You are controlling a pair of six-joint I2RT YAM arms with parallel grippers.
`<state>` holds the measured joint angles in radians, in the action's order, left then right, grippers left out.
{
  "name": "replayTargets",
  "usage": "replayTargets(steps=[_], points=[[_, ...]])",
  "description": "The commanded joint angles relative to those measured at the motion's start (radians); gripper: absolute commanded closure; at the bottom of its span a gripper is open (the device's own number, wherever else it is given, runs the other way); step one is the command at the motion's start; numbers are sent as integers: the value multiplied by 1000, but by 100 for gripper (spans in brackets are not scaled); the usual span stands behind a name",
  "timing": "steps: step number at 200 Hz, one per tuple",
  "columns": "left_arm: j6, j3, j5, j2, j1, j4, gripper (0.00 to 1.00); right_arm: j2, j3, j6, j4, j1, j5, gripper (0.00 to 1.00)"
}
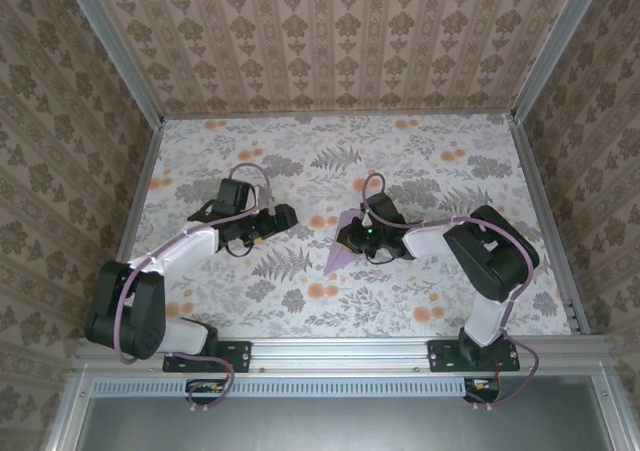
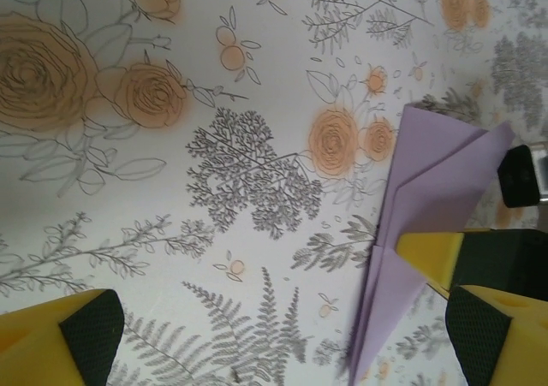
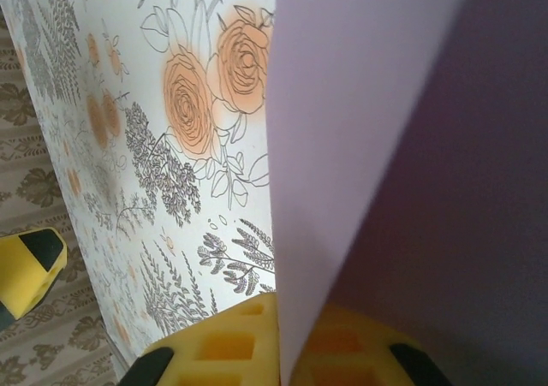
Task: Fold a paper plane with a square sheet of paper (pick it up from the middle)
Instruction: Pick up the paper from the center of the table, then turn over the paper at the center of the table.
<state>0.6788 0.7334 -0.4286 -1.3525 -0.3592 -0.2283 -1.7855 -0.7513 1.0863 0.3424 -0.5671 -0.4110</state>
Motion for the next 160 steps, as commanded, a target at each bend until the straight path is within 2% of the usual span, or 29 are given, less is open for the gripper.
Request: replayTargets(steps=[1,39,76,109,140,160], points=[[70,-28,-146,77,20,56,0,67,-15,-70,51,15,-9,94],[129,-40,-267,190,15,92,0,98,-62,-40,207,69,-175,94],[210,-73,-367,176,-6,241,0,65,-139,95,369,79,-290,94],[235,-51,-408,106,-46,315,0,34,-167,210,507,76,-350,93],[275,-36,-412,61,-74,401,1,20,-178,237,528,60,-374,93],[295,-34,-406,55,-72,454,6,16,-180,240,527,52,-384,92]])
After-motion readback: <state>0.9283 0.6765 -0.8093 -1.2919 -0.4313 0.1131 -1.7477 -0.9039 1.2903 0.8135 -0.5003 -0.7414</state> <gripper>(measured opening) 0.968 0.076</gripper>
